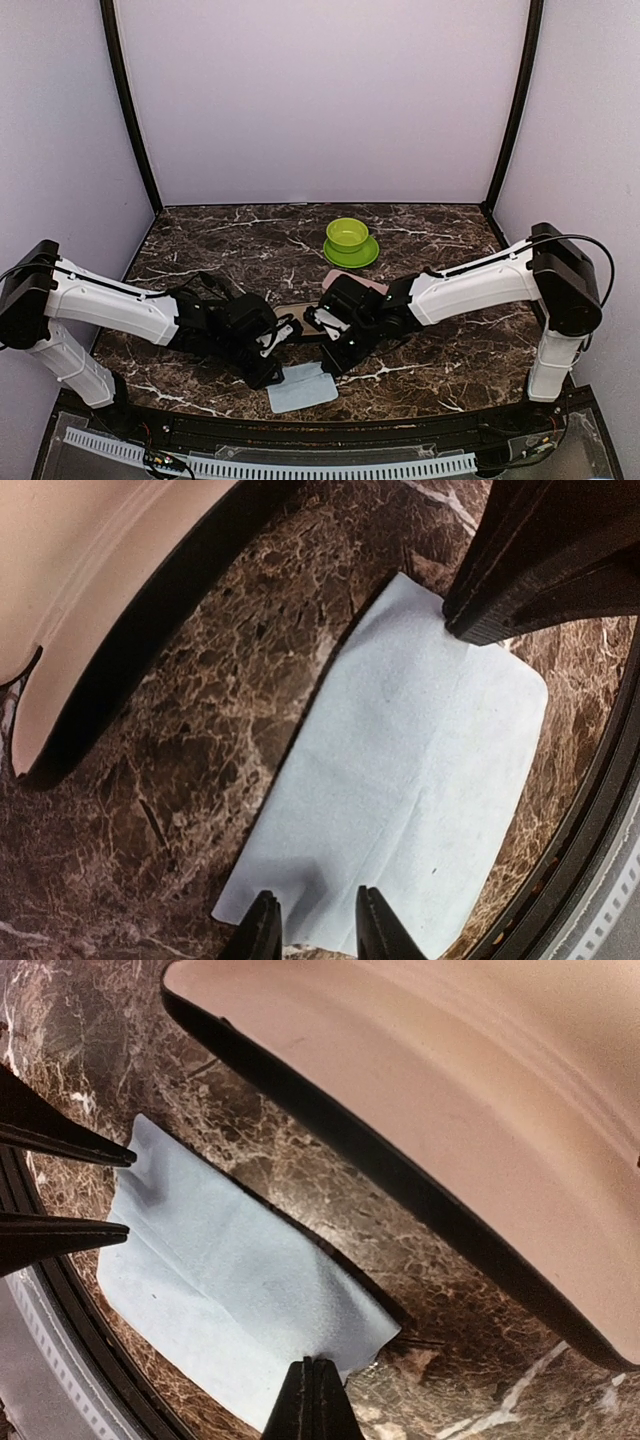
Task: Organize the sunglasses
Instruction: Pick up the glasses cleaning cloth from the center of the board.
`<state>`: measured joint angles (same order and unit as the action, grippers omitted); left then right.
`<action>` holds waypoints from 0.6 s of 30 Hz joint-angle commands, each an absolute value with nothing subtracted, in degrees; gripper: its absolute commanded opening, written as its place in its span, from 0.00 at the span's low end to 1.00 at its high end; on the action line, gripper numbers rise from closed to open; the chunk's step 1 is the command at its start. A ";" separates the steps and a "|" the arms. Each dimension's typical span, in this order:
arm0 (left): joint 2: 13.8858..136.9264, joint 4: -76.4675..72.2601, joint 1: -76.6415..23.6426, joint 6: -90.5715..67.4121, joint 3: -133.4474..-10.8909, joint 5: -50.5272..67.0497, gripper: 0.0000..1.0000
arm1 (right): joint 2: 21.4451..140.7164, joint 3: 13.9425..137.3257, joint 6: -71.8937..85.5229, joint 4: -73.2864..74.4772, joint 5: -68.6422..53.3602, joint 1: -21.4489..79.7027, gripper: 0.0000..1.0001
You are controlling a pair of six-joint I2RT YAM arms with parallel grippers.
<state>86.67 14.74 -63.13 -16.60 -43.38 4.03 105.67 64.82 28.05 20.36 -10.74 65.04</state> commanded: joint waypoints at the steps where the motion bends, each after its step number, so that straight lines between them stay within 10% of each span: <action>1: 85.58 15.38 -62.93 -14.94 -42.70 4.54 0.28 | 105.61 67.73 27.38 20.62 -10.39 64.69 0.00; 18: 84.82 8.62 -65.16 -13.23 -42.08 1.16 0.45 | 105.07 68.57 29.06 19.14 -14.33 62.96 0.00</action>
